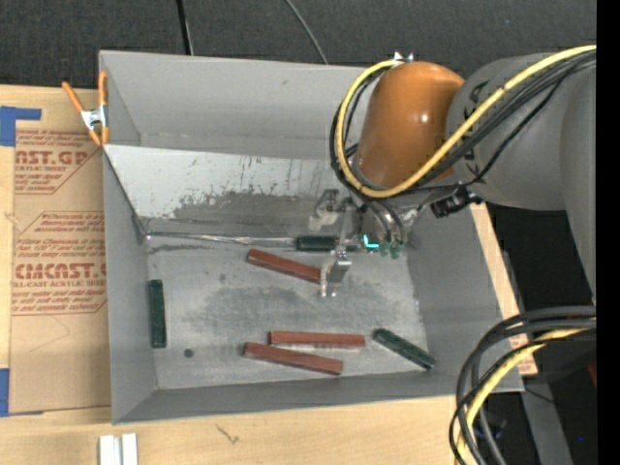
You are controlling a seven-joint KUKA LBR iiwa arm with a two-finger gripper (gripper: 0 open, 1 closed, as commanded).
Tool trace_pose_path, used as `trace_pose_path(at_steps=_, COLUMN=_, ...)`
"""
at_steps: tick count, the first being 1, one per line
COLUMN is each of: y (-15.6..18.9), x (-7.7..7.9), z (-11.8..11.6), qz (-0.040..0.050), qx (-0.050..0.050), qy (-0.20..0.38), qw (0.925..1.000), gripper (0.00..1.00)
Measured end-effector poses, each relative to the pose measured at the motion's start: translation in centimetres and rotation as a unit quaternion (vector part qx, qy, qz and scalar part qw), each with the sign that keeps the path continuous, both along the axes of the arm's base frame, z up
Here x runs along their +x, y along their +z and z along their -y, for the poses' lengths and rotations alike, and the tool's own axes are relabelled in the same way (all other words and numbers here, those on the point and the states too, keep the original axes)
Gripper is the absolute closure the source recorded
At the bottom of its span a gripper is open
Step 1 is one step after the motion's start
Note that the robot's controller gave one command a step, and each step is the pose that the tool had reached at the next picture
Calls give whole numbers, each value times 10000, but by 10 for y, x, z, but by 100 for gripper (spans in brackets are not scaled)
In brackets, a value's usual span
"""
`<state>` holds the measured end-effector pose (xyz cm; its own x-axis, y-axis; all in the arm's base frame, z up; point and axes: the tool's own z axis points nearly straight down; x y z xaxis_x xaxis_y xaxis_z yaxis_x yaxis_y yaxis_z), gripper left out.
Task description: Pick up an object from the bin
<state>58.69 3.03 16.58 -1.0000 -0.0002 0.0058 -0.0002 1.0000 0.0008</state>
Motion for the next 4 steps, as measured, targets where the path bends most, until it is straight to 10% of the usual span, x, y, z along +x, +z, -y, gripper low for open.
trace_pose_path(at_steps=1, y=4, x=2, z=0, qz=37, qx=2, qy=-1, qw=10000, gripper=0)
trace_pose_path(at_steps=2, y=-85, x=0, z=3, qz=137, qx=19, qy=-977, qw=9951, gripper=100)
trace_pose_path(at_steps=3, y=-85, x=0, z=3, qz=136, qx=19, qy=-976, qw=9951, gripper=100)
trace_pose_path(at_steps=4, y=32, x=-12, z=-19, qz=41, qx=2, qy=-814, qw=9967, gripper=100)
